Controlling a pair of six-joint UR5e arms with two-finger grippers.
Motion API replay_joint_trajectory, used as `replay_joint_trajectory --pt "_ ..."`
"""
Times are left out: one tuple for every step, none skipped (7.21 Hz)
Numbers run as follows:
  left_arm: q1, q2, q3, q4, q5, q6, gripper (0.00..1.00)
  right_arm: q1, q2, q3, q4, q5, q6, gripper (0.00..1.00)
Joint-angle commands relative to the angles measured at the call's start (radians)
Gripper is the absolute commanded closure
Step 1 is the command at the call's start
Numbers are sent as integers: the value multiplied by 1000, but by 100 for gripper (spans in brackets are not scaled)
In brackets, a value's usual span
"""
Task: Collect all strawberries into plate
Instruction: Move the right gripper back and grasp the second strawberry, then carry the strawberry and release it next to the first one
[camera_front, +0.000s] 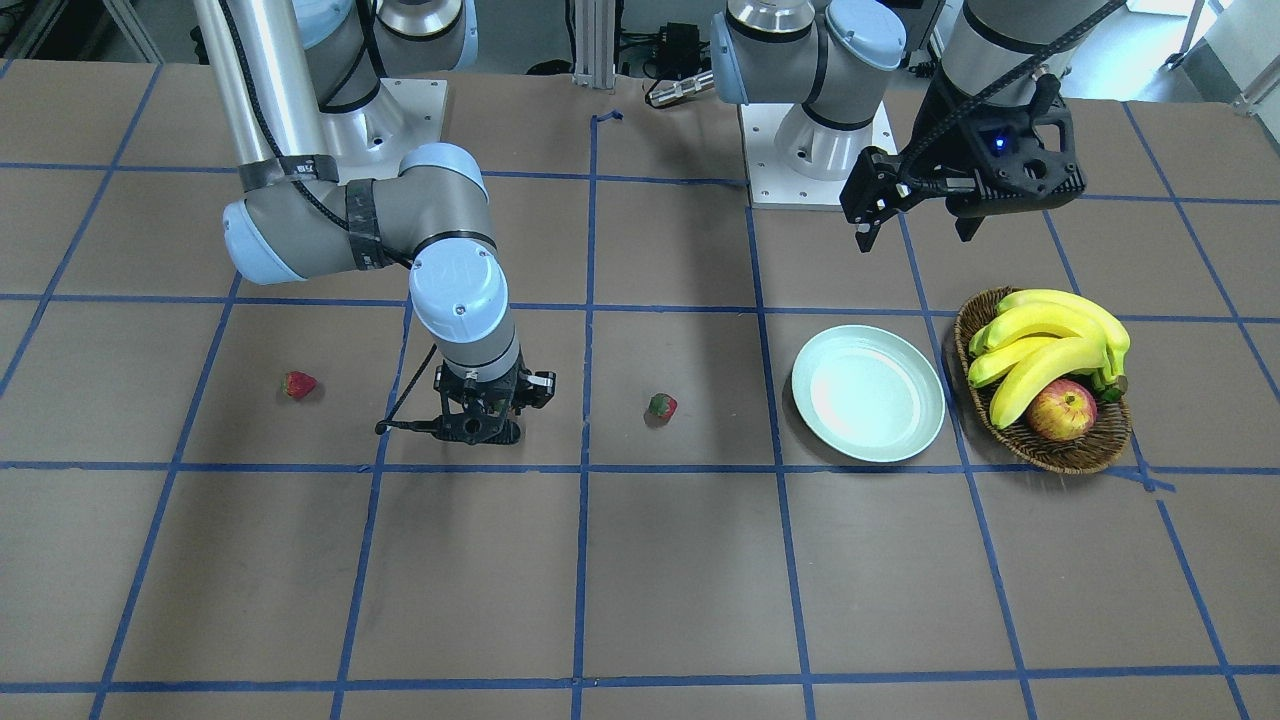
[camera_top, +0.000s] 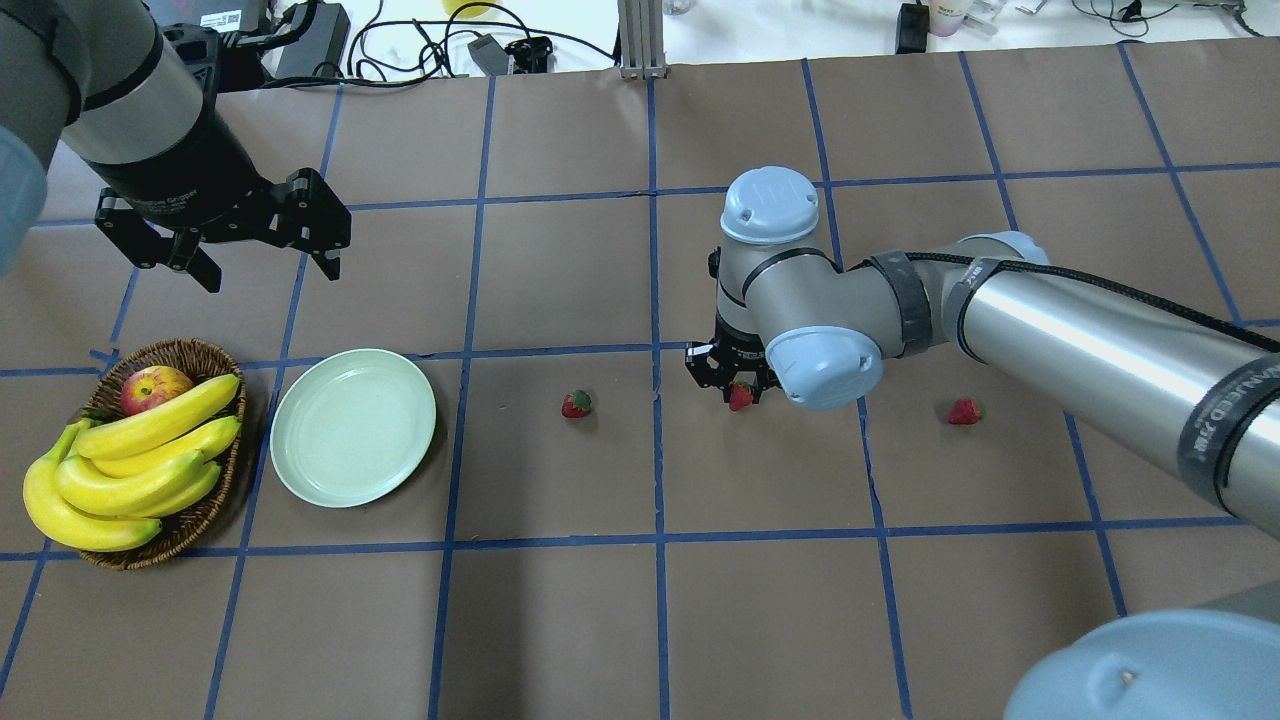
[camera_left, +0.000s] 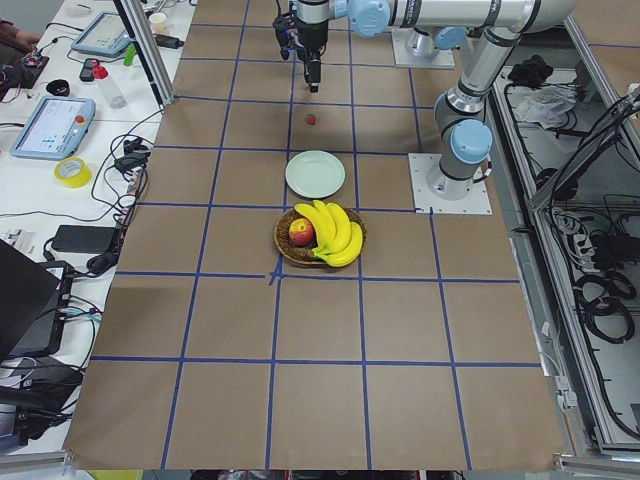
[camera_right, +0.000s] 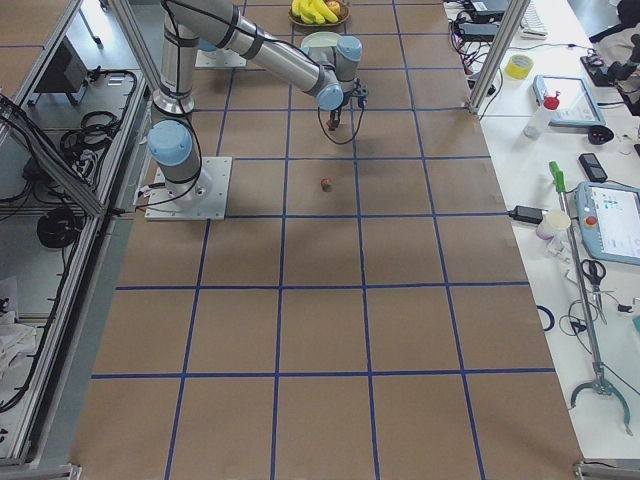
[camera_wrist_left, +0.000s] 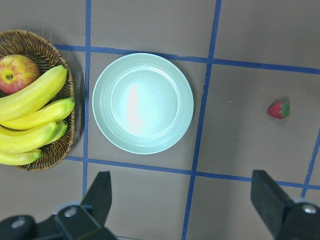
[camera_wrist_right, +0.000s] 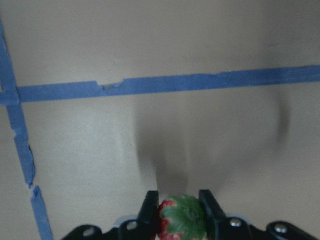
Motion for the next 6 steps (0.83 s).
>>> replay_joint_trajectory --pt "0 0 -1 0 1 0 0 20 -2 -59 22 213 207 93" --pt "0 0 1 0 1 0 0 55 11 -67 18 263 266 93" --pt "0 0 3 2 -2 0 0 88 33 -66 -11 295 311 92" --pt "0 0 -1 0 2 0 0 110 70 -63 -98 370 341 89" --pt "0 0 -1 0 1 0 0 112 84 -58 -122 371 337 84" --pt "0 0 -1 0 -1 0 0 112 82 -55 -121 371 337 44"
